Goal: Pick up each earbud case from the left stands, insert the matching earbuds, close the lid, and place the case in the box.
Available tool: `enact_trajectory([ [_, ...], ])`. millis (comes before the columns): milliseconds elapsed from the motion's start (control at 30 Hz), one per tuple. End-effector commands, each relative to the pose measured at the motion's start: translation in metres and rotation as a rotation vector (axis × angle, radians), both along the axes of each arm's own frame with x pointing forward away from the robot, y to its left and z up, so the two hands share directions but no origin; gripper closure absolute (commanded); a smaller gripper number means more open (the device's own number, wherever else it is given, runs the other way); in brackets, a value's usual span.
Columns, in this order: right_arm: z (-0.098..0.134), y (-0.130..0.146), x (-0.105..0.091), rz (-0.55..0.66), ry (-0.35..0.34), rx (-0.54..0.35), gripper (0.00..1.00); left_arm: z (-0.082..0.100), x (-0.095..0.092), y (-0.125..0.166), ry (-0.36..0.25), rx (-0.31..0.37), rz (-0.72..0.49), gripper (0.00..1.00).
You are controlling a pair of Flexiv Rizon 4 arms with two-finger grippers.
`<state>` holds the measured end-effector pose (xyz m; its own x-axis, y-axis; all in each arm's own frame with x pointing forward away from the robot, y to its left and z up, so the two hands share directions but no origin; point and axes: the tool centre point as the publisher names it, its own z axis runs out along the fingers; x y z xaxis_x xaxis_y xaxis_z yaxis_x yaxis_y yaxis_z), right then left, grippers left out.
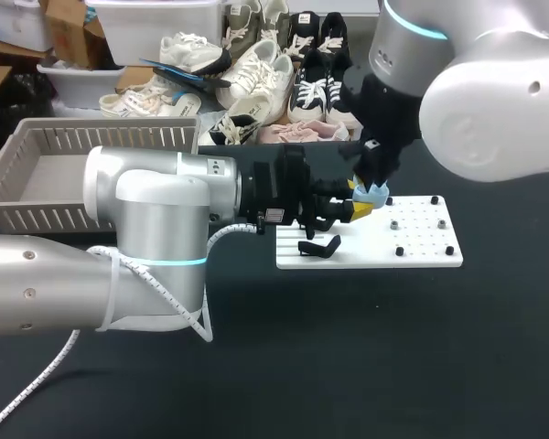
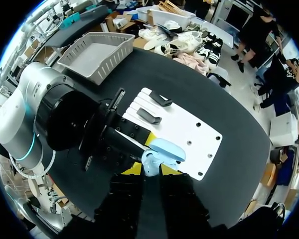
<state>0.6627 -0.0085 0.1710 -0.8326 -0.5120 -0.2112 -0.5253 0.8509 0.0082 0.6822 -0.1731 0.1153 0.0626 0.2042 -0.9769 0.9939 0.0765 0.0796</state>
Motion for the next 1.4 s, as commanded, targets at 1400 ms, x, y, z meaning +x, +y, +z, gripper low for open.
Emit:
enact_trajectory([
  [1400,-0.0055,0.0043,0.0003,0.007,0.007,-0.004,1.00,-0.0004,-0.0003,0.0003,-0.001,-0.002,0.002,1.00],
])
